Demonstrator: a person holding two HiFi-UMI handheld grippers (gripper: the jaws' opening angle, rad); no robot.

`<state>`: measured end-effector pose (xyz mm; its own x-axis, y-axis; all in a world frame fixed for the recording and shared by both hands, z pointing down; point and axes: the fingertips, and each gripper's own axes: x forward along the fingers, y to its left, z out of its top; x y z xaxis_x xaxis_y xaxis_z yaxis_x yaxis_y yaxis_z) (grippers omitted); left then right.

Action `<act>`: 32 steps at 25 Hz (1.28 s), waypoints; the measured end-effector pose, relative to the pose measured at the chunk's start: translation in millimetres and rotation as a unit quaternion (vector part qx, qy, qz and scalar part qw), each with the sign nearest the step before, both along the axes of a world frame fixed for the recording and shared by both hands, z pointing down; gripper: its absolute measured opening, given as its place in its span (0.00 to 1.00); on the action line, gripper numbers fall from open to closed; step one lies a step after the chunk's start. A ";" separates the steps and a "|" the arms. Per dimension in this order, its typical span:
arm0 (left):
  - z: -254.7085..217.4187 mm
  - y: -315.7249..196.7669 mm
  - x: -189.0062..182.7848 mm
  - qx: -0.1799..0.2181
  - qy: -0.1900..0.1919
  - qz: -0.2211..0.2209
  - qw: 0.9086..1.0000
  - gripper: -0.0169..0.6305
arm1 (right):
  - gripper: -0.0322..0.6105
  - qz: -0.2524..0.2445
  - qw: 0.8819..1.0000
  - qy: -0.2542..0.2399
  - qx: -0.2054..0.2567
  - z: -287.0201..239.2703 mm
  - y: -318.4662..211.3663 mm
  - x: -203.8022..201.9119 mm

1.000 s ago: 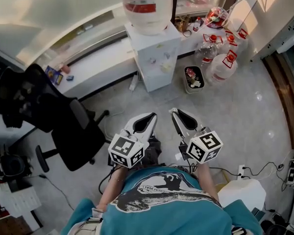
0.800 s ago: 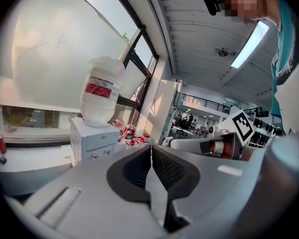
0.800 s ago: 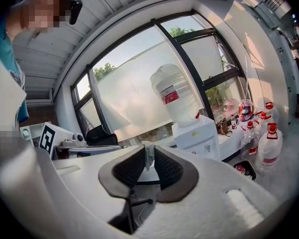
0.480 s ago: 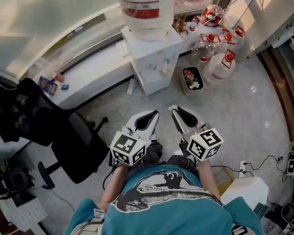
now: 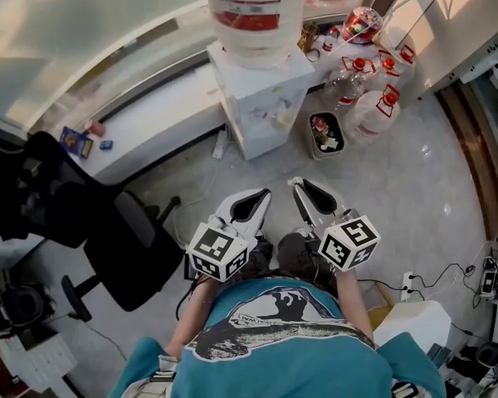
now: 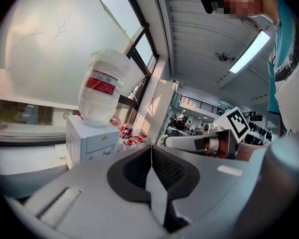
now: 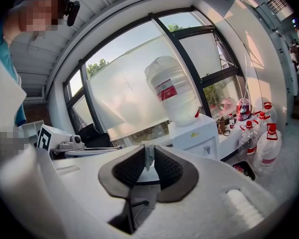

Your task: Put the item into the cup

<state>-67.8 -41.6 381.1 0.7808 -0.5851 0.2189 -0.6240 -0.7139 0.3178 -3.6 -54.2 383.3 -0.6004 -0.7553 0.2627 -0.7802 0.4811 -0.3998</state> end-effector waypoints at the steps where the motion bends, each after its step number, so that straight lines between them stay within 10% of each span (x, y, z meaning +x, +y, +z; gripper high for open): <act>1: 0.4 -1.8 0.3 -0.001 0.000 0.000 1.000 0.06 | 0.13 0.000 1.000 0.000 -0.001 0.5 -1.6 0.3; 32: 63.3 -110.5 72.0 -0.036 -0.045 -0.053 0.997 0.05 | 0.14 -0.092 0.992 0.027 -0.081 105.2 -154.7 74.9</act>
<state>4.2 -152.1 444.4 0.6906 -0.6441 0.3290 -0.7232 -0.6194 0.3056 71.2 -208.9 488.5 -0.7058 -0.5791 0.4080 -0.7077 0.5500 -0.4435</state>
